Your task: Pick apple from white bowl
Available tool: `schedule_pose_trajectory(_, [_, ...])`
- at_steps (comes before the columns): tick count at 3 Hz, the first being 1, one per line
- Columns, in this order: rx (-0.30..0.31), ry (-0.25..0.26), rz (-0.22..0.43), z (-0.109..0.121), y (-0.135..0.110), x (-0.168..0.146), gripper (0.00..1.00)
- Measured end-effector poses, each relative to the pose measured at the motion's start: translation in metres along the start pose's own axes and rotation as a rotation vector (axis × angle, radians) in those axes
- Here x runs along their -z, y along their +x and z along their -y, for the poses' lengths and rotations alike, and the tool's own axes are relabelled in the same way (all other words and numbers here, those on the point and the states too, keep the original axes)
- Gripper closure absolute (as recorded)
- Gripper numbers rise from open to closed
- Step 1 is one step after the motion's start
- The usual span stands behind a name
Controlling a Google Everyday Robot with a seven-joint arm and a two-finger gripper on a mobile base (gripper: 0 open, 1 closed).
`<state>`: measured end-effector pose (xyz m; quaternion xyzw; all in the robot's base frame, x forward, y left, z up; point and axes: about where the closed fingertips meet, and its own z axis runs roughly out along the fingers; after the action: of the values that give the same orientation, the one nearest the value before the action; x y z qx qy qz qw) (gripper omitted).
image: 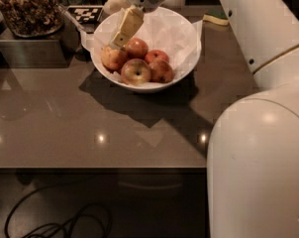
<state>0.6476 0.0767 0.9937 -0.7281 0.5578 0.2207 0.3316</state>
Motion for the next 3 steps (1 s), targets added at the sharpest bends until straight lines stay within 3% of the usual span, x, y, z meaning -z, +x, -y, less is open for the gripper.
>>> schedule_pose_trajectory(1, [-0.014, 0.002, 0.006, 0.007, 0.006, -0.01, 0.3])
schedule_pose_trajectory(2, [-0.037, 0.003, 0.007, 0.009, 0.015, -0.015, 0.23])
schedule_pose_trajectory(3, [-0.061, -0.011, 0.016, 0.006, 0.021, -0.023, 0.24])
